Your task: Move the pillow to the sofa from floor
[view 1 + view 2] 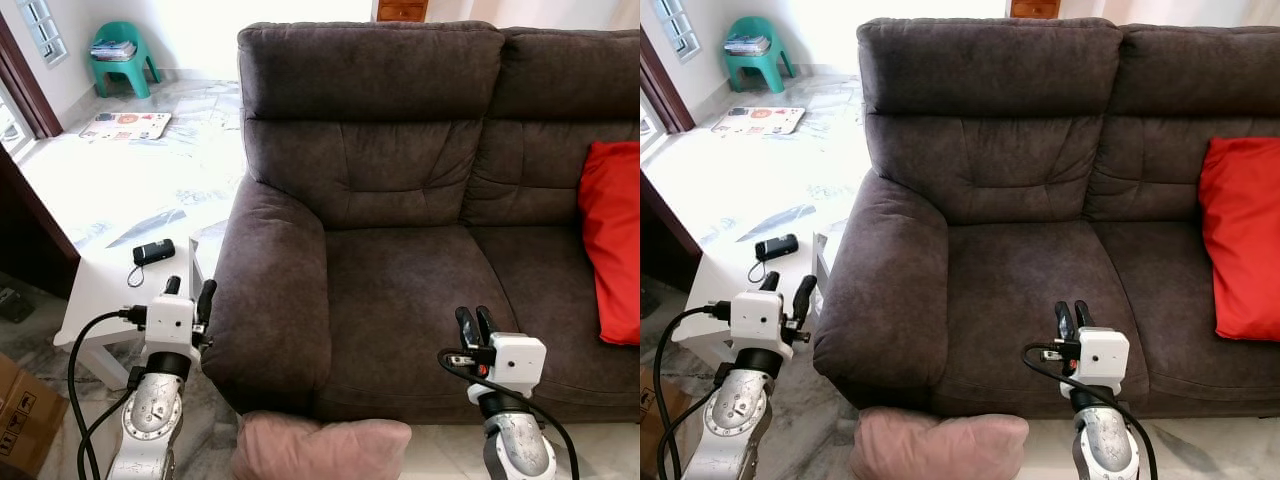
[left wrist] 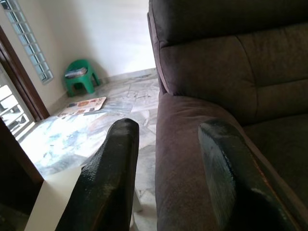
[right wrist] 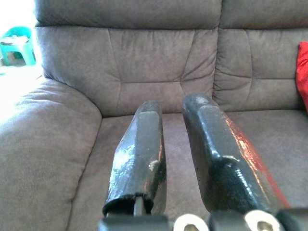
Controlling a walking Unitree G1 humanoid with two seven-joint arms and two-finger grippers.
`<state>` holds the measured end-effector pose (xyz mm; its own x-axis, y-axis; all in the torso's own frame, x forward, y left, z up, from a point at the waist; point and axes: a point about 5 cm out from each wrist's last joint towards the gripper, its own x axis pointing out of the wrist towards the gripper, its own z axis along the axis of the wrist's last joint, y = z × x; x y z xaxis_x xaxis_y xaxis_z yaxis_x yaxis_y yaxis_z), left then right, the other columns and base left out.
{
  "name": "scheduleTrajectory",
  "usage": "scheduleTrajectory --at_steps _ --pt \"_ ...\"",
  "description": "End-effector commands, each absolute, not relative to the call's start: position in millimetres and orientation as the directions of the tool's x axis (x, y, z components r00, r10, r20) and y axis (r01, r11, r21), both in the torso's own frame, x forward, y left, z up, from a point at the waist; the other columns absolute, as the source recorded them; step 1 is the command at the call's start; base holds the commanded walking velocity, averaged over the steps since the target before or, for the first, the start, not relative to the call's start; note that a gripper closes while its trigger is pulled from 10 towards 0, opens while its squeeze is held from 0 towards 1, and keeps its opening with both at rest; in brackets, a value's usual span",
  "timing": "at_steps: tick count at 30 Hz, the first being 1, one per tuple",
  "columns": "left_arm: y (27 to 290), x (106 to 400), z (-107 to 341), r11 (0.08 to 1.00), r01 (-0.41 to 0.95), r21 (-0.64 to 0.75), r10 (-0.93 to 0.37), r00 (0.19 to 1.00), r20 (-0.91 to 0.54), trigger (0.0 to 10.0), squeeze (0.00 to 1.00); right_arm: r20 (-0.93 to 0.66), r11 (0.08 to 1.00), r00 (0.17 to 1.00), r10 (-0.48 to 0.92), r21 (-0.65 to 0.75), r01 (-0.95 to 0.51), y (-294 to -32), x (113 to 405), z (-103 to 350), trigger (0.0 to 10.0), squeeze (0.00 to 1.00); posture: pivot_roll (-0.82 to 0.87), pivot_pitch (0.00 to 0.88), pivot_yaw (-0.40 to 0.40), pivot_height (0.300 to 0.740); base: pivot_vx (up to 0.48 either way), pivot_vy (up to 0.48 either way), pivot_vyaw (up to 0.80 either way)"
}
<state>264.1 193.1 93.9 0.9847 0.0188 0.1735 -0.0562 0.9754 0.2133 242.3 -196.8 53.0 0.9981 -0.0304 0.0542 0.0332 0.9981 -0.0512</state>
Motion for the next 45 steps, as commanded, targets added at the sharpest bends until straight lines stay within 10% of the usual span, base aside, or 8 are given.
scheduleTrajectory --at_steps 1,45 --pt "194 264 95 0.976 -0.069 0.204 0.033 0.984 0.176 10.0 0.00 0.077 0.998 0.997 -0.027 -0.052 0.032 -197 248 62 10.0 0.00 0.03 0.000 -0.005 0.740 0.000 0.000 0.00" --pt "190 266 99 0.977 -0.091 0.193 0.056 0.982 0.179 10.0 0.00 0.050 0.998 0.999 -0.013 -0.053 0.016 -191 261 72 10.0 0.00 0.04 0.000 -0.027 0.695 0.000 0.000 0.00"
